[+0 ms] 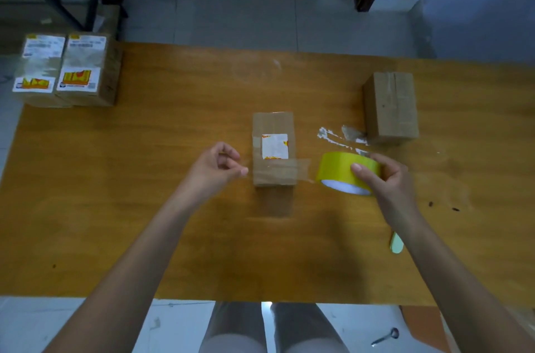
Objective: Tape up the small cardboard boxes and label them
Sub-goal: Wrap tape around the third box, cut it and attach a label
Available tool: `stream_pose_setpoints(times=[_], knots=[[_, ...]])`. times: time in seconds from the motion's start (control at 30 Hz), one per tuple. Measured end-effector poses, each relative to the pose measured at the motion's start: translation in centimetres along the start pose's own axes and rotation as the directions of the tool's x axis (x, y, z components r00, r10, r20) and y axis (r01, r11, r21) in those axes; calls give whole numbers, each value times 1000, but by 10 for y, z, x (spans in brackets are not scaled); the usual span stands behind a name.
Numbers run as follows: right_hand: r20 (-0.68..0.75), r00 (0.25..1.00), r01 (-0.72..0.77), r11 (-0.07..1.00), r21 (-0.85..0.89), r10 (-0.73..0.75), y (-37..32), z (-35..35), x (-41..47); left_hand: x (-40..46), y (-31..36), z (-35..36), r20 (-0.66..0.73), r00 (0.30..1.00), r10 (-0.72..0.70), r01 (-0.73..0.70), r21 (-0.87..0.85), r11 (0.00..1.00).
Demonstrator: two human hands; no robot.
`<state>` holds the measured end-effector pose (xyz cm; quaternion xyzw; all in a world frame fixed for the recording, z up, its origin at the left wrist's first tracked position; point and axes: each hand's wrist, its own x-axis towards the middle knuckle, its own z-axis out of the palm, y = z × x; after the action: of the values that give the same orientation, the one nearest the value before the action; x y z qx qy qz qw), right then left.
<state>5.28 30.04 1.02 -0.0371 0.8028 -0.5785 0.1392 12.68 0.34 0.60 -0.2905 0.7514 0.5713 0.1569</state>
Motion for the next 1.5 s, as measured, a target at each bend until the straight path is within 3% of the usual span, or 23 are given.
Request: stream_pose_setpoints(times=[0.17,0.47,0.67,0.77,1.07,1.3,1.4,1.5], knots=[[8,999,34,999,24,-34,-12,12,34,31,15,-5,-49,998,-27,25,-55,998],[-12,1000,-14,1000,-5,14,-1,21,55,51,15,-5,-76,993,-89,91,20,996],[38,999,27,1000,3,-28,2,18,57,53,14,-1,-68,992,-106,109,39,993],[-11,998,64,998,-9,-64,6,18,56,56,12,0,-78,991,-113,117,56,992],[15,997,-69,997,-42,70,20,24,63,71,-3,14,-63,990,-128,132,60,989],[22,998,-65,998,-15,65,18,31,59,73,-13,30,-142,979,-149,159,65,985],[19,999,-50,999,-9,51,18,31,59,61,-16,28,-302,953,-11,88,242,966],[-27,996,-87,996,5,87,21,28,59,31,-14,33,-506,836,213,-56,309,949]])
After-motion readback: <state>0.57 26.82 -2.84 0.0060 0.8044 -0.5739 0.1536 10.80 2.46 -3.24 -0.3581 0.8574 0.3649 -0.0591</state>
